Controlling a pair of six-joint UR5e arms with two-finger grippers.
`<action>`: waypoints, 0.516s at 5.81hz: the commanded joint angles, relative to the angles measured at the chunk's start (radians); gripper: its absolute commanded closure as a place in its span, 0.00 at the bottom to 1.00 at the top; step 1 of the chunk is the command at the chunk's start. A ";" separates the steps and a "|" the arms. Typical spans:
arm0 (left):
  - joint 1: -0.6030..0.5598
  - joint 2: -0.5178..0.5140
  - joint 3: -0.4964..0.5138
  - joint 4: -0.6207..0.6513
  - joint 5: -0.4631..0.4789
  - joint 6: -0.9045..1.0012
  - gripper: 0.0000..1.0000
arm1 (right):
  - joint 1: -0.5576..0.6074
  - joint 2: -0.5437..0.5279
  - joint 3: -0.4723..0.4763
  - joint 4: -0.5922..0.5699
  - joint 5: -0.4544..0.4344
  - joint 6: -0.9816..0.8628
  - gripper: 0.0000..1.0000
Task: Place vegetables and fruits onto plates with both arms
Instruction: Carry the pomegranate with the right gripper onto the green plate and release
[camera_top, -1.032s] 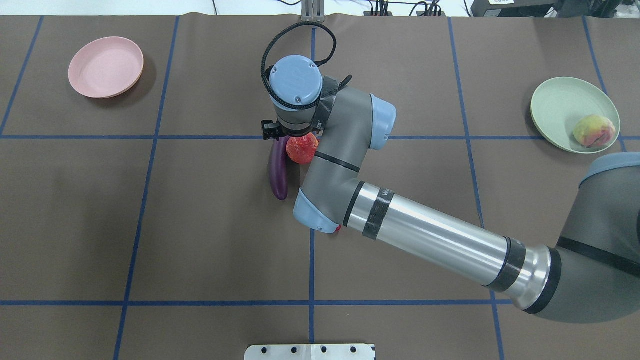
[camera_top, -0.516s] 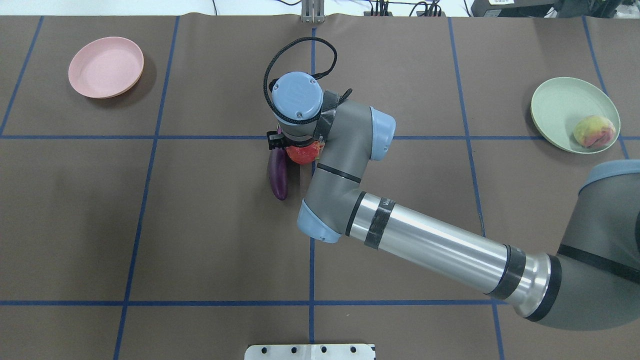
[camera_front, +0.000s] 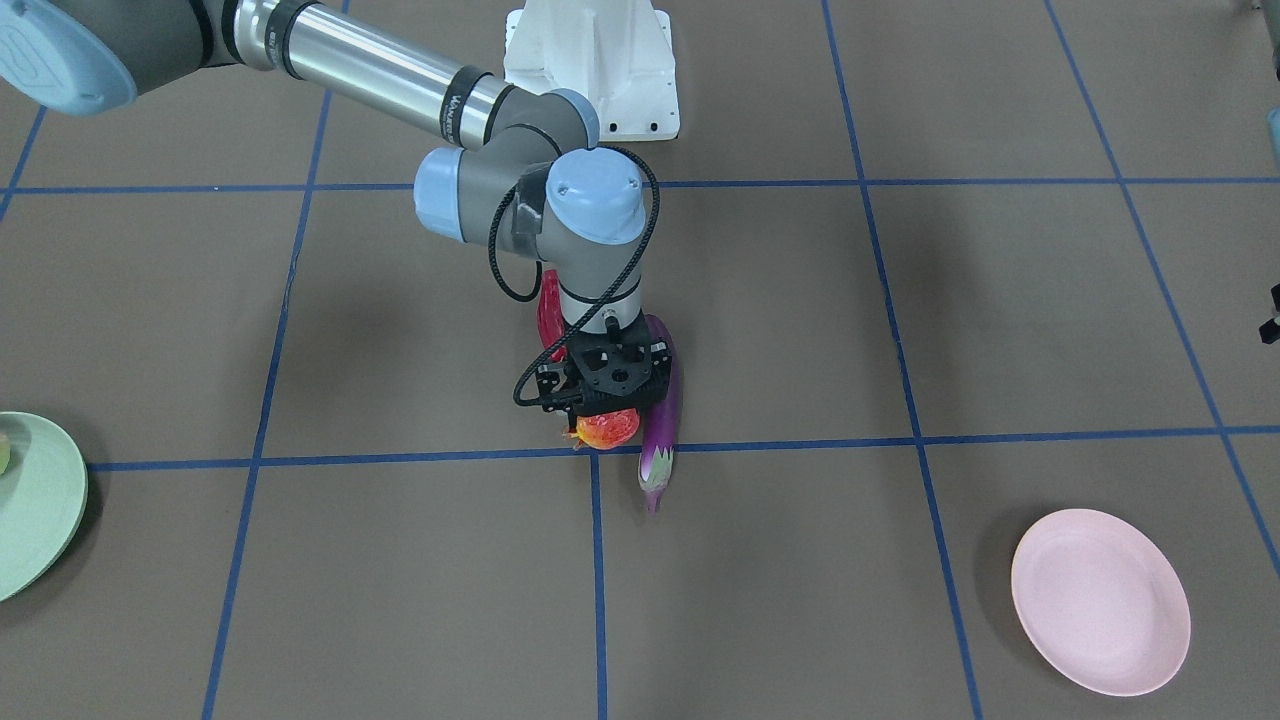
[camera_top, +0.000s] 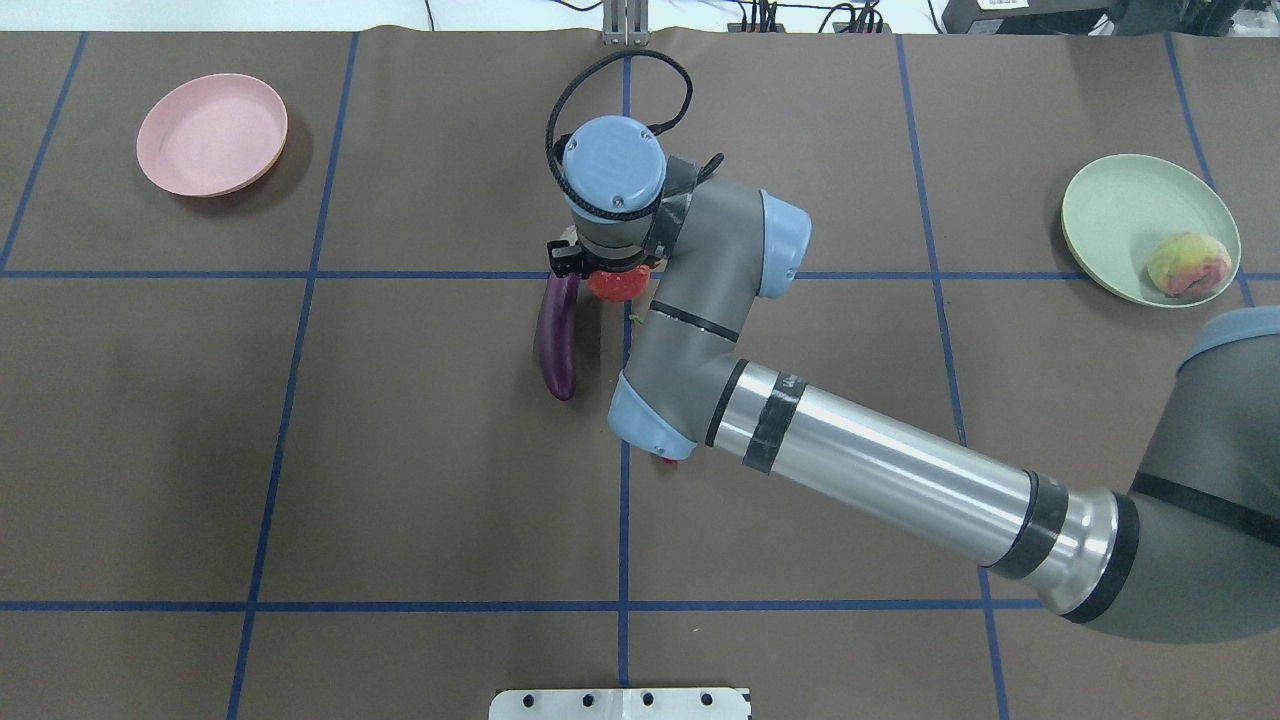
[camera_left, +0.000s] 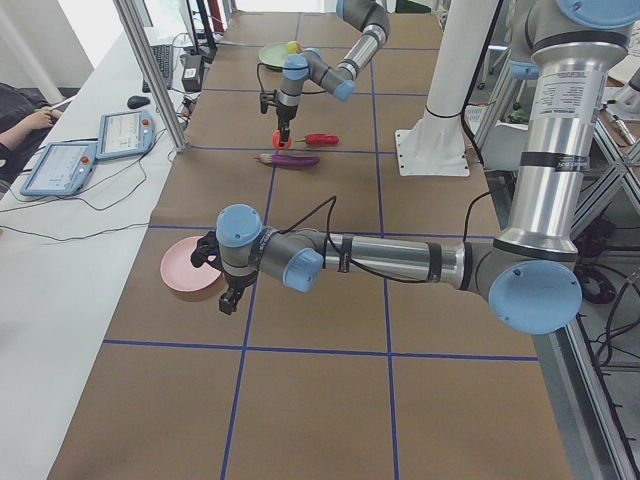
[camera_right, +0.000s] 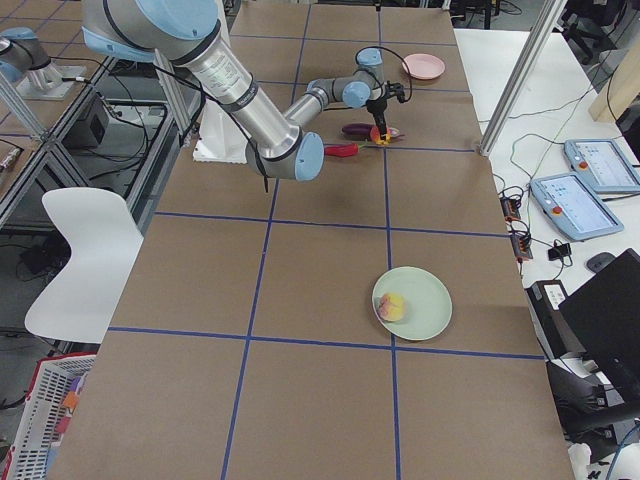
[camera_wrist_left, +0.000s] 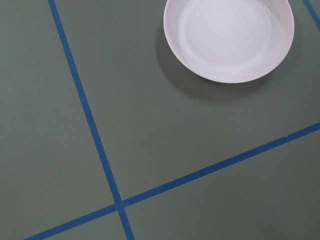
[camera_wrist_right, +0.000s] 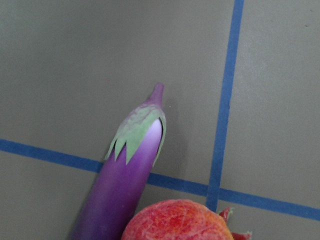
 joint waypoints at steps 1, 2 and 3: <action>0.000 0.000 0.000 -0.001 0.000 0.000 0.00 | 0.192 -0.109 0.047 0.007 0.187 -0.218 1.00; 0.000 0.000 -0.001 -0.004 0.000 0.000 0.00 | 0.291 -0.198 0.045 0.010 0.232 -0.416 1.00; 0.000 0.000 -0.003 -0.004 -0.002 0.000 0.00 | 0.393 -0.277 0.041 0.011 0.319 -0.602 1.00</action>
